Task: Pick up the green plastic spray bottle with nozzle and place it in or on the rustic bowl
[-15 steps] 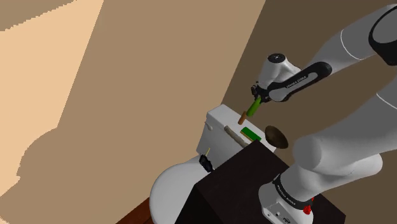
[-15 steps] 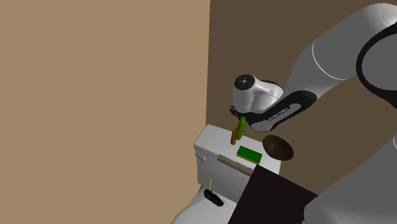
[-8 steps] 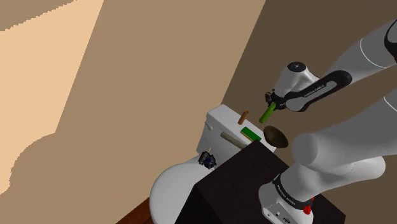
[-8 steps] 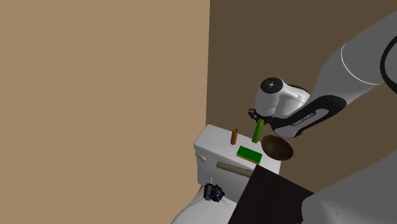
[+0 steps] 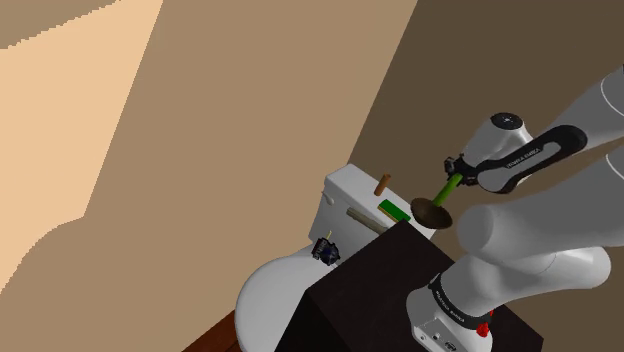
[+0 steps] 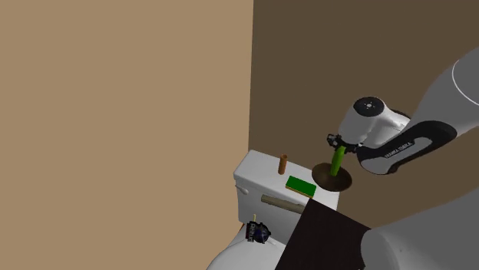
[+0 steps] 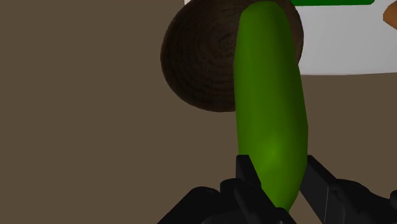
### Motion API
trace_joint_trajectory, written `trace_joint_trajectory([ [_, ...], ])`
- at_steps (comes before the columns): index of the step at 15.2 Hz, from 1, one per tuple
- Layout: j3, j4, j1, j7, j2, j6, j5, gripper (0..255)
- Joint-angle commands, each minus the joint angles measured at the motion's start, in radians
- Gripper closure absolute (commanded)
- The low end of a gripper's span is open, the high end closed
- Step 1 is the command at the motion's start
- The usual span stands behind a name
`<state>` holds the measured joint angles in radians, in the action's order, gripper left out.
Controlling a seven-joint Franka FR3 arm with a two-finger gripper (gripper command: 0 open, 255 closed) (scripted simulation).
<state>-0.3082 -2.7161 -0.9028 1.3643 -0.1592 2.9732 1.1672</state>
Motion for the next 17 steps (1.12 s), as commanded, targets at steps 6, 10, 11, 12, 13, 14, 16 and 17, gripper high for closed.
trace_joint_trajectory([
  [6, -0.010, 0.047, -0.067, 0.207, 0.101, 0.078, 0.263, 255],
  [10, -0.009, 0.103, -0.071, 0.445, 0.180, 0.102, 0.492, 255],
  [11, -0.009, 0.118, -0.069, 0.508, 0.199, 0.106, 0.550, 255],
  [12, -0.007, 0.134, -0.069, 0.572, 0.219, 0.110, 0.609, 255],
  [13, -0.004, 0.149, -0.069, 0.635, 0.238, 0.112, 0.666, 255],
  [14, 0.004, 0.173, -0.070, 0.735, 0.268, 0.114, 0.755, 255],
  [16, 0.009, 0.173, -0.074, 0.735, 0.268, 0.114, 0.755, 255],
  [17, 0.009, 0.173, -0.075, 0.735, 0.268, 0.114, 0.755, 255],
])
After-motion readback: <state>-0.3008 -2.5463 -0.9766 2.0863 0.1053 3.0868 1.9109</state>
